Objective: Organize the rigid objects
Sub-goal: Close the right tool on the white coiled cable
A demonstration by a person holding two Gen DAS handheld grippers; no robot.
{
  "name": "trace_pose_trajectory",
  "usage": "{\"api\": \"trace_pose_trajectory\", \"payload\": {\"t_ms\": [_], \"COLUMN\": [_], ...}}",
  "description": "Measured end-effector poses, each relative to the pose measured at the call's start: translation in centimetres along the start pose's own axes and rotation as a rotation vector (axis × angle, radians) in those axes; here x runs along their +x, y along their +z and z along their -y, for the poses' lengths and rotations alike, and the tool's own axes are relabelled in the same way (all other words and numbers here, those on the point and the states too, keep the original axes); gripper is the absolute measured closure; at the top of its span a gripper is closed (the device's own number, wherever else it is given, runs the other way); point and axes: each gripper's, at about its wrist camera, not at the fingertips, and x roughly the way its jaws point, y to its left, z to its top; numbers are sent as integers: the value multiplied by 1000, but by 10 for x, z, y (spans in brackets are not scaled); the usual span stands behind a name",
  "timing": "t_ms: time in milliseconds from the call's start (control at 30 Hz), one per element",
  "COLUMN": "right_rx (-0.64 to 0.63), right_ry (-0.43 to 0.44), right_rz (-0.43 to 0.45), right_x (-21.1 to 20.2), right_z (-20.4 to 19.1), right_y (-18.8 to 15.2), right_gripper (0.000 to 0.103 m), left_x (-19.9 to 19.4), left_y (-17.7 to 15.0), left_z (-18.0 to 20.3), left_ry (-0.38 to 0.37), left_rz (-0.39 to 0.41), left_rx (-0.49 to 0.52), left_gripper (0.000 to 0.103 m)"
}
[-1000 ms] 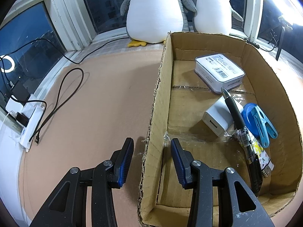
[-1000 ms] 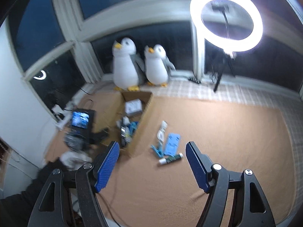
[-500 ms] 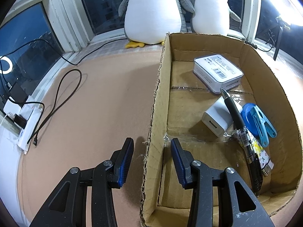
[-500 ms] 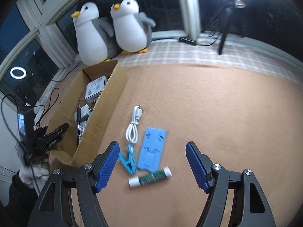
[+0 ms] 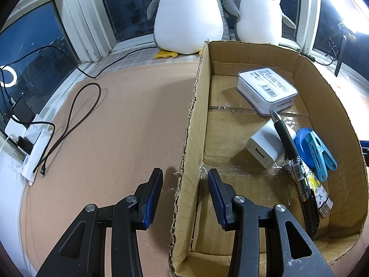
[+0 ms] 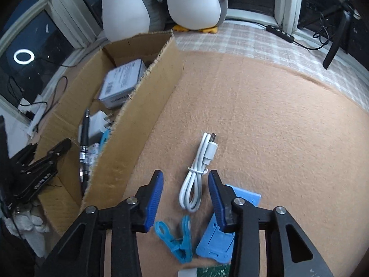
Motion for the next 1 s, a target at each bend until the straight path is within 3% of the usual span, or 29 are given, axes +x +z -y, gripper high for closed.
{"api": "trace_pose_trajectory", "payload": {"t_ms": [200, 400, 533, 1000], "right_rx": [-25, -94, -89, 32], "right_ry": [-61, -145, -146, -57], "right_rz": [-27, -43, -45, 22], "right_x": [10, 14, 13, -11], "right_z": [-5, -16, -13, 7], "right_y": [7, 7, 7, 1], "right_gripper": [70, 79, 85, 86], "left_x": [0, 0, 1, 0], "left_y": [0, 0, 1, -1], "left_z": [0, -1, -1, -1], "left_ry": [3, 0, 0, -2], "left_rz": [-1, -4, -4, -4], "left_rx": [-5, -15, -18, -23], "left_gripper": [59, 59, 59, 59]}}
